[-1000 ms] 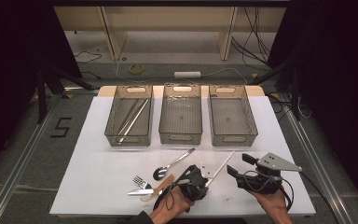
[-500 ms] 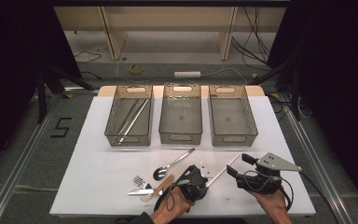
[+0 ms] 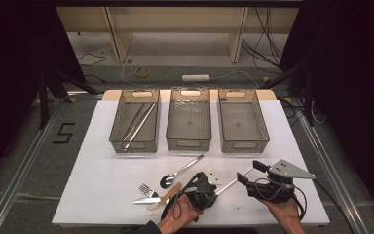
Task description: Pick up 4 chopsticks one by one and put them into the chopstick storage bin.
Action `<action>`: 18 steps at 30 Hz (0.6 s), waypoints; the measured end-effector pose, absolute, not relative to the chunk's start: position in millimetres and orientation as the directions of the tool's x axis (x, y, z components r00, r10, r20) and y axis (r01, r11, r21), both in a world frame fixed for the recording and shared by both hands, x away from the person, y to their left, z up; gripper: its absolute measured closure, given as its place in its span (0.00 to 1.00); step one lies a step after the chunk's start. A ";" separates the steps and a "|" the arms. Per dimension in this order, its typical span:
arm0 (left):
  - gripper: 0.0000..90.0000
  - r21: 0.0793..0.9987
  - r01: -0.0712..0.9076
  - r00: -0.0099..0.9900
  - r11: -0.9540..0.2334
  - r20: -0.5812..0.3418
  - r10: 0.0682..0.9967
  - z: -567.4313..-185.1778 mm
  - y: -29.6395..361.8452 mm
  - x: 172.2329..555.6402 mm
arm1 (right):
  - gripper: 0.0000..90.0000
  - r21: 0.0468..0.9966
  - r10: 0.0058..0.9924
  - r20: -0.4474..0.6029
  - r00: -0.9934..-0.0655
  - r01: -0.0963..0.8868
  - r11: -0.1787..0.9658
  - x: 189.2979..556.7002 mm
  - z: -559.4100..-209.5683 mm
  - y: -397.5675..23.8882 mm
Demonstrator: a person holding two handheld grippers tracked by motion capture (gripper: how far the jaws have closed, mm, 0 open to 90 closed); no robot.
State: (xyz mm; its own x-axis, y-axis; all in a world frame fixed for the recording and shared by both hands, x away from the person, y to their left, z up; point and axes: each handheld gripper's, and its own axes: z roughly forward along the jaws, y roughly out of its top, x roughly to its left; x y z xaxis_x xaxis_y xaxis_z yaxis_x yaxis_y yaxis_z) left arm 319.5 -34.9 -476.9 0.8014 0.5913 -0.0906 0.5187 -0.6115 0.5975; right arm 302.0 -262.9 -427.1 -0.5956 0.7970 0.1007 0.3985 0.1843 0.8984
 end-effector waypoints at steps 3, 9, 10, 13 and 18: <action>0.93 0.607 0.510 0.807 -0.610 -0.091 0.584 -473.2 -33.5 320.7 | 0.29 0.898 0.798 0.103 -0.593 0.400 0.181 301.9 -426.9 -263.0; 0.93 0.630 0.489 0.818 -0.603 -0.091 0.569 -462.8 -29.3 323.2 | 0.29 0.898 0.798 0.105 -0.593 0.402 0.181 301.8 -426.9 -262.9; 0.93 0.633 0.486 0.820 -0.603 -0.091 0.565 -461.1 -28.4 323.3 | 0.29 0.898 0.798 0.103 -0.594 0.400 0.182 301.9 -427.0 -262.9; 0.93 0.640 0.477 0.825 -0.602 -0.091 0.558 -457.2 -26.6 323.6 | 0.29 0.898 0.797 0.104 -0.594 0.400 0.182 301.8 -426.9 -262.8; 0.93 0.647 0.476 0.826 -0.596 -0.096 0.555 -452.8 -23.3 326.0 | 0.29 0.898 0.798 0.104 -0.594 0.401 0.181 301.8 -426.9 -262.9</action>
